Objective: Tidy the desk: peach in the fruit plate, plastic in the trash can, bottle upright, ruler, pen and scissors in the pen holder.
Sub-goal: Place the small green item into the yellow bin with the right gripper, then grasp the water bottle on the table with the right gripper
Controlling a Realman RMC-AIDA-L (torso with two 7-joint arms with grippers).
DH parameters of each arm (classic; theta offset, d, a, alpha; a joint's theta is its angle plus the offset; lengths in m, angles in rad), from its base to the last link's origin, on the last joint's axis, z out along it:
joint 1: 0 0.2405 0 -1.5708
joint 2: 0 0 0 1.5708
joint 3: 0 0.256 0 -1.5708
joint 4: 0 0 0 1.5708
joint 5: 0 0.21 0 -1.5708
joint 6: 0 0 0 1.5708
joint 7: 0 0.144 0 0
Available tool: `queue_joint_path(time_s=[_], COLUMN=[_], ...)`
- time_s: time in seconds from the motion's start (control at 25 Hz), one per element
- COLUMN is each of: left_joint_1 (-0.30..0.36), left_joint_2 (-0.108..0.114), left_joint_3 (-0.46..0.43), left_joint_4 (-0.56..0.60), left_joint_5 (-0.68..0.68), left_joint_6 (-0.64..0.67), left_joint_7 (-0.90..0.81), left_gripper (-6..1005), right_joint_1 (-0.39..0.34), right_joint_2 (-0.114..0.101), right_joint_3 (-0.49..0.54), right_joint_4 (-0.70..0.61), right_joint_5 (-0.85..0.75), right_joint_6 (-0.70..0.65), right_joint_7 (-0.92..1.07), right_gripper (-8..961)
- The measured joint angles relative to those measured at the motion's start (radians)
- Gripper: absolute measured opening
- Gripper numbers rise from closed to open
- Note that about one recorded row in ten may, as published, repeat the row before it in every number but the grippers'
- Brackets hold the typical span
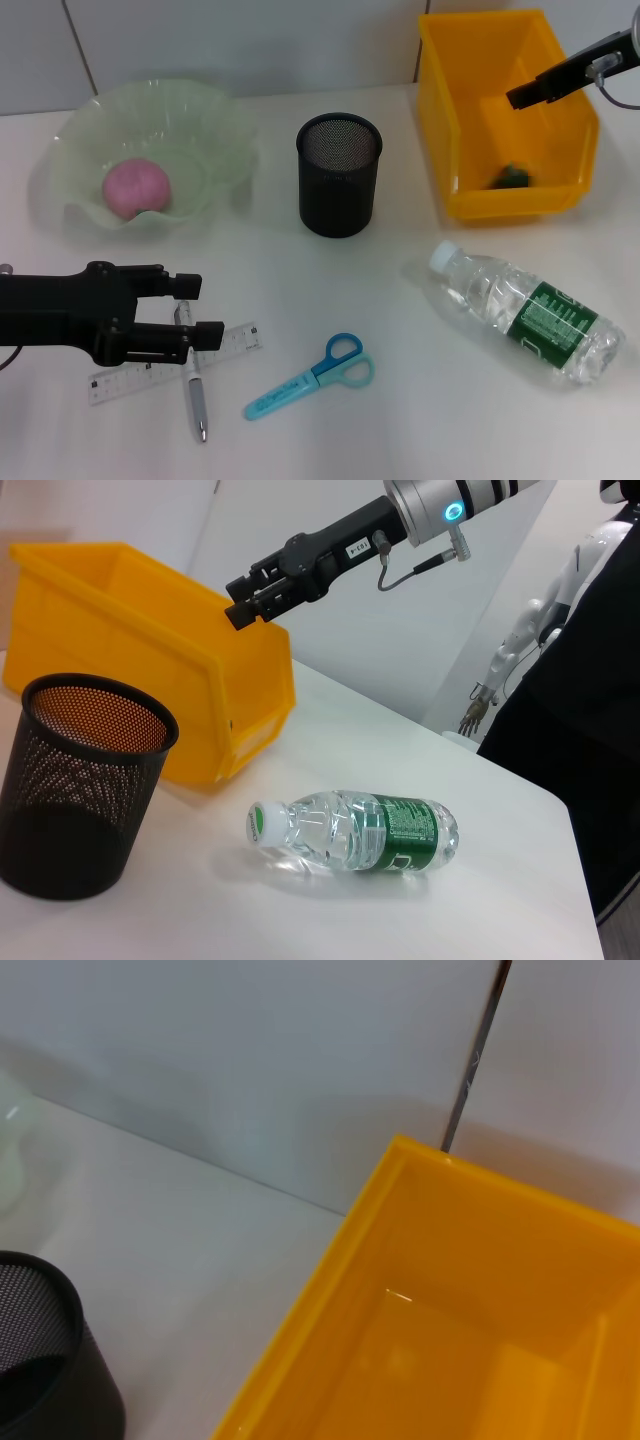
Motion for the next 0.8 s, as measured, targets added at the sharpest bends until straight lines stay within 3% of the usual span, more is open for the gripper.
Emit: queue_joint_path(time_s=[0.24, 0.56, 0.8], left_joint_1=[0.000, 0.003, 0.003], left_joint_2=[0.000, 0.001, 0.002], left_joint_3=[0.000, 0.000, 0.000], left_joint_4=[0.000, 0.000, 0.000], left_joint_5=[0.000, 0.000, 0.000], left_joint_6=[0.000, 0.014, 0.026], left_joint_7=[0.002, 0.002, 0.004], left_gripper=[800, 800, 800], right_joint_1=[-0.011, -0.093, -0.134], right_joint_2=[0.004, -0.014, -0.019], right_joint_3=[0.000, 0.012, 0.047], right_joint_4=[-0.039, -0.221, -0.267], right_joint_5=[0.058, 0.407, 0.608], right_joint_6=[-0.005, -0.174, -0.287], right_joint_7=[0.001, -0.010, -0.054], right_gripper=[665, 660, 669])
